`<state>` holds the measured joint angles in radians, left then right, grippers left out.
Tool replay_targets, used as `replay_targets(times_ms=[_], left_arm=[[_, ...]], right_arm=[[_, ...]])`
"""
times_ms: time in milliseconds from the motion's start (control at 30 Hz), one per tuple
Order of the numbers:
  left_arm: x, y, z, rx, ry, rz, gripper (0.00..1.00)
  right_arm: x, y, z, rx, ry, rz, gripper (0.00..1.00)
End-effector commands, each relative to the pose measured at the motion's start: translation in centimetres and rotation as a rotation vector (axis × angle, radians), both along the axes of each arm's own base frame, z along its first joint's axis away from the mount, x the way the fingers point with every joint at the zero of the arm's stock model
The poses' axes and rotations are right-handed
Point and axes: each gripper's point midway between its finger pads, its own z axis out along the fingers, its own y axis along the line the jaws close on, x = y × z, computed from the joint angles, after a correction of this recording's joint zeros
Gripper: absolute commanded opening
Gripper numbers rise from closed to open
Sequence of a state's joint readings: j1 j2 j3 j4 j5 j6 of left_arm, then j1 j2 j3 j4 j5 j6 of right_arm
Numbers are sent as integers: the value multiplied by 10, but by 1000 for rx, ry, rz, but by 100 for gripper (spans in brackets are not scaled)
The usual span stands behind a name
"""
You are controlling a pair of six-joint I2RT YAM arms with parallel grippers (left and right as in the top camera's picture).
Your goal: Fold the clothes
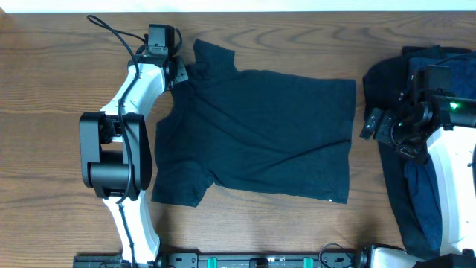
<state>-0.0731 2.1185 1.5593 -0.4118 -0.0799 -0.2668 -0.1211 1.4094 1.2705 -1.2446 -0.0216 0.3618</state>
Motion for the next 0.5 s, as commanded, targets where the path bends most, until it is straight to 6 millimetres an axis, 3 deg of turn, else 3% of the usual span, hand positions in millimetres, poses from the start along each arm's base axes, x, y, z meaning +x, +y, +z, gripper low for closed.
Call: replay_targets(times_ms=[0, 67, 167, 233, 467], left_arm=[[7, 11, 19, 55, -45, 6, 17], [8, 13, 19, 55, -50, 8, 42], [8, 18, 20, 55, -52, 19, 47], [4, 28, 23, 54, -43, 37, 57], [-42, 61, 54, -26, 45, 213, 55]], right_arm=[[0, -4, 2, -17, -3, 2, 99], [0, -4, 2, -17, -3, 2, 99], [0, -4, 2, -17, -3, 2, 99], [0, -4, 2, -17, -3, 2, 99], [0, -4, 2, -17, -3, 2, 99]])
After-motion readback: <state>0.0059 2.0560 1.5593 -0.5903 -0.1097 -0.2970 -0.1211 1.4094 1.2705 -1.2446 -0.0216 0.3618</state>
